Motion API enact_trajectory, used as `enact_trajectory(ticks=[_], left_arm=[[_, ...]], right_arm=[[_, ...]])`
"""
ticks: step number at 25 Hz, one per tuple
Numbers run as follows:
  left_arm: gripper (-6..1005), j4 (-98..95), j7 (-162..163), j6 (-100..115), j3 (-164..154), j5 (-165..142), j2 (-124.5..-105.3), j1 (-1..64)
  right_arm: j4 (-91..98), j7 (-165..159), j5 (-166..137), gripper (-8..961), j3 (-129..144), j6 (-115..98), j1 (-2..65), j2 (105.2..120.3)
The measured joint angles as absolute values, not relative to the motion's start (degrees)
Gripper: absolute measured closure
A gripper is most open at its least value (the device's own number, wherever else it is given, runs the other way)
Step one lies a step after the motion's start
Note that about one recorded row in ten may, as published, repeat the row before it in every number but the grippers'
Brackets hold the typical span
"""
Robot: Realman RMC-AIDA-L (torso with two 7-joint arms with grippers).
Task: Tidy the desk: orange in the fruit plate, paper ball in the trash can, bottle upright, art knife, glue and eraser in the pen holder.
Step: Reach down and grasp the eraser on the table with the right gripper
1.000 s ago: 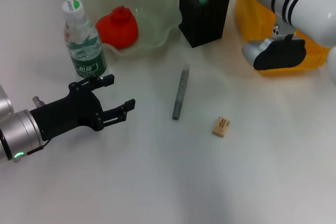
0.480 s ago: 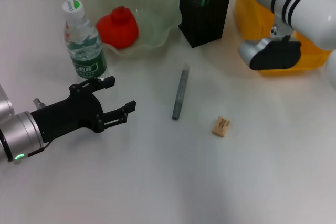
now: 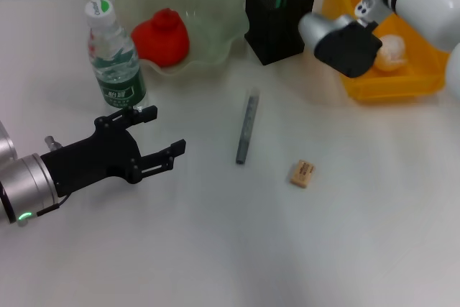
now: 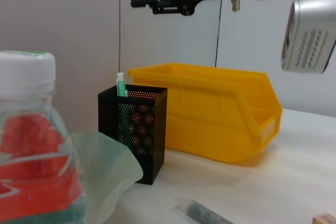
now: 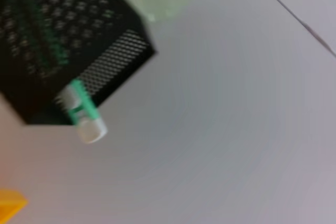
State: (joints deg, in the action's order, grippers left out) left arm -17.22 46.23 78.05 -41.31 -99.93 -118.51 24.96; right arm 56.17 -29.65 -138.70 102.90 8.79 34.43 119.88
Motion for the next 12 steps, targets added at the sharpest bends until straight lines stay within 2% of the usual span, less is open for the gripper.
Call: enact_trajectory(ticks=[12], left_arm=[[186,-17.62,46.81,79.71,-41.31,-99.97,-118.24,25.19]], right_arm=[[65.35,-30.56,-94.21,380,100.29,6.63,33.74,119.43]])
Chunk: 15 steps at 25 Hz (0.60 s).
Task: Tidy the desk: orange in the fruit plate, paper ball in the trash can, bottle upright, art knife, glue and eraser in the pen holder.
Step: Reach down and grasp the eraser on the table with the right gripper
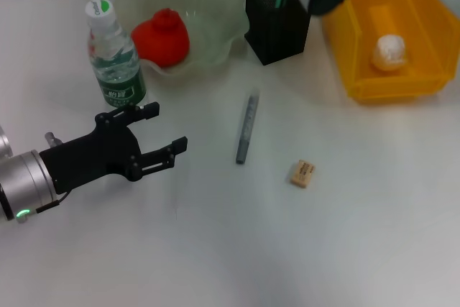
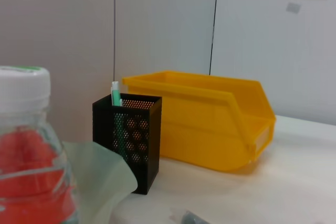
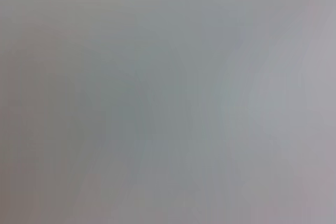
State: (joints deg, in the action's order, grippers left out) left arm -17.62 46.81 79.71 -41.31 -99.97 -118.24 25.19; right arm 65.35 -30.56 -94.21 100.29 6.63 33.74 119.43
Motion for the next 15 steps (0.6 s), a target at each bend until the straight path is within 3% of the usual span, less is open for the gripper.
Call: enact_trajectory(ticks=[10,15], left_arm=[[187,-20.11,50.13,83.08,-41.89,-100.77,-117.92,25.49],[187,-21.45,52.67,85.20,-42.45,-101.33,-116.85,25.60]], right_arm=[[71.44,-31.05,-51.95,380,94.87,-2.64,32.17,119.24],[72.41,-31.92,-33.91,380,94.86,-9.09,29.84,119.16]])
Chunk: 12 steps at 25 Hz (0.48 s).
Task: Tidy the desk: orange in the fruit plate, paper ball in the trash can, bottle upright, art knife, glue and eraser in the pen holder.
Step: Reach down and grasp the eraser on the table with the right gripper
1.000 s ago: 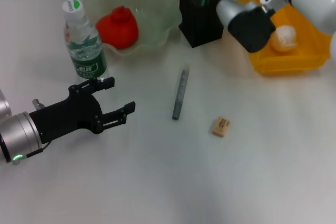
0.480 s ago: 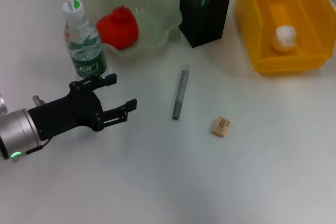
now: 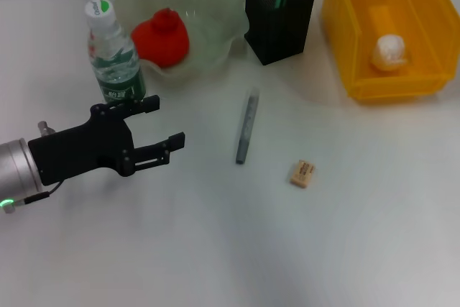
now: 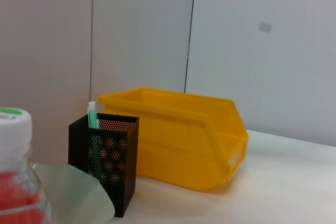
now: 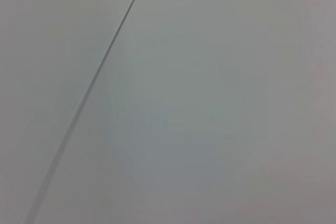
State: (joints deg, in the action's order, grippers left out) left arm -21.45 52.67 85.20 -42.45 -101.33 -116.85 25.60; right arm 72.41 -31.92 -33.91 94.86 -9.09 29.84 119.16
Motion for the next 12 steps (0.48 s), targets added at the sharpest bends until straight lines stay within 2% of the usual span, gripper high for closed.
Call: enact_trajectory(ticks=[4,7,9,12], left_arm=[[186,-21.50,53.19,86.19,-42.85,-101.35,-116.05,25.99],[186,-21.57,53.38,86.49,-43.98,-101.35,-115.58,26.32],[187,-21.59,53.40,86.56,-44.64,-101.36,-115.30,26.44],[187,-21.64,53.54,86.76,-44.88,-101.79,-115.10,26.50]], right_arm=[[72.29,-36.78,-25.19,380,97.36,-13.25,28.31,119.09],[71.29,-46.18,-24.03,380,98.84,-21.44,26.14,118.47],[70.73,-53.82,-26.56,381,99.26,-28.15,24.30,117.49],[67.74,-71.68,-37.43,381,96.51,-41.69,22.82,115.18]])
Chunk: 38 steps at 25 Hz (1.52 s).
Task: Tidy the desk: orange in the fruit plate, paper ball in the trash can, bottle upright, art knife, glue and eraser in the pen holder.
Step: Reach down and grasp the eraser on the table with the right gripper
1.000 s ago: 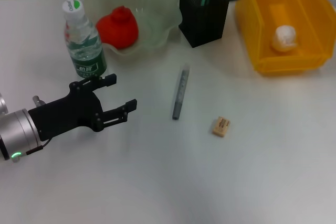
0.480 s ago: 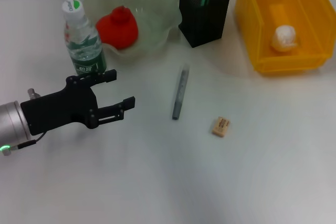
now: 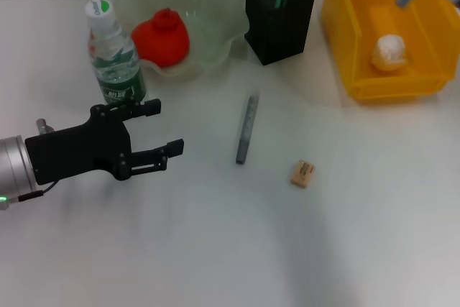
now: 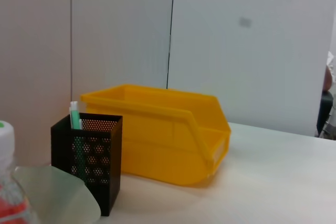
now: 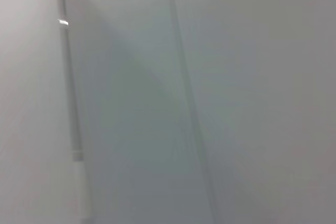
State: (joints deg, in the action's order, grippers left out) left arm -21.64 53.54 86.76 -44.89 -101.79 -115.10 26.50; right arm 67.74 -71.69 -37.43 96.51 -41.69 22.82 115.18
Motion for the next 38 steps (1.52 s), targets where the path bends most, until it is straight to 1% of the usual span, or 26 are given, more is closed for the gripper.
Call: enact_trajectory(ticks=[2,6,9,12,16,17,18,19,20,21,24,25,26,27,28,30,38], left_arm=[[187,-21.95,53.99,87.14,-44.89,-102.18,-115.08,26.52],[186,-22.25,54.83,87.82,-44.88,-102.67,-115.05,26.47],[186,-22.28,56.08,88.52,-44.88,-103.20,-114.87,26.41],[186,-22.33,57.26,88.97,-44.86,-103.91,-114.55,26.43],[186,-22.60,58.81,89.57,-44.84,-104.36,-114.31,26.45],[186,-23.84,61.88,89.97,-44.83,-105.74,-114.26,26.58],[186,-24.01,62.30,89.98,-44.82,-106.00,-114.26,26.61],[187,-24.18,62.75,89.99,-44.82,-106.28,-114.26,26.64],[187,-24.51,63.69,90.14,-44.82,-107.07,-114.25,26.81],[187,-24.51,63.69,90.14,-44.82,-107.07,-114.25,26.81],[187,-24.54,63.98,90.78,-44.82,-108.36,-114.25,27.10],[187,-24.56,64.20,91.22,-44.83,-109.78,-114.25,27.45],[187,-24.56,64.20,91.22,-44.83,-109.78,-114.25,27.45],[187,-24.67,64.47,91.34,-44.82,-110.56,-114.25,27.64],[187,-24.93,64.90,91.45,-44.82,-111.71,-114.25,27.84],[187,-25.29,65.31,91.53,-44.82,-112.87,-114.25,28.01],[186,-26.15,65.45,93.93,-44.82,-114.63,-114.26,28.24]], right_arm=[[64.65,-82.65,-46.36,381,91.83,-50.71,23.45,114.44],[58.92,-99.13,-68.42,381,78.57,-69.15,27.17,113.96],[58.06,-107.15,-83.06,381,71.74,-77.37,30.21,113.61],[58.00,-116.03,-101.18,381,66.37,-86.79,34.84,112.78],[58.84,-119.85,-110.92,381,64.95,-91.81,37.31,112.64],[59.54,-121.57,-116.89,381,64.89,-94.16,39.04,112.99],[59.54,-121.57,-116.89,381,64.89,-94.16,39.04,112.99],[59.74,-122.00,-119.76,382,64.95,-94.90,39.87,113.38],[59.92,-122.32,-124.64,382,65.15,-95.82,41.02,114.25],[59.92,-122.32,-124.64,382,65.15,-95.82,41.02,114.25],[60.11,-122.36,-131.53,382,65.31,-96.19,42.69,115.88],[60.35,-122.31,-135.61,382,65.45,-96.12,43.65,117.01],[60.35,-122.31,-135.61,382,65.45,-96.12,43.65,117.01],[60.72,-122.07,-139.31,382,65.54,-95.88,44.56,118.08],[60.72,-122.07,-139.31,382,65.54,-95.88,44.56,118.08],[60.78,-121.90,-142.37,382,66.36,-95.53,45.63,119.00],[59.28,-122.83,-143.32,386,74.32,-90.53,45.98,119.13]])
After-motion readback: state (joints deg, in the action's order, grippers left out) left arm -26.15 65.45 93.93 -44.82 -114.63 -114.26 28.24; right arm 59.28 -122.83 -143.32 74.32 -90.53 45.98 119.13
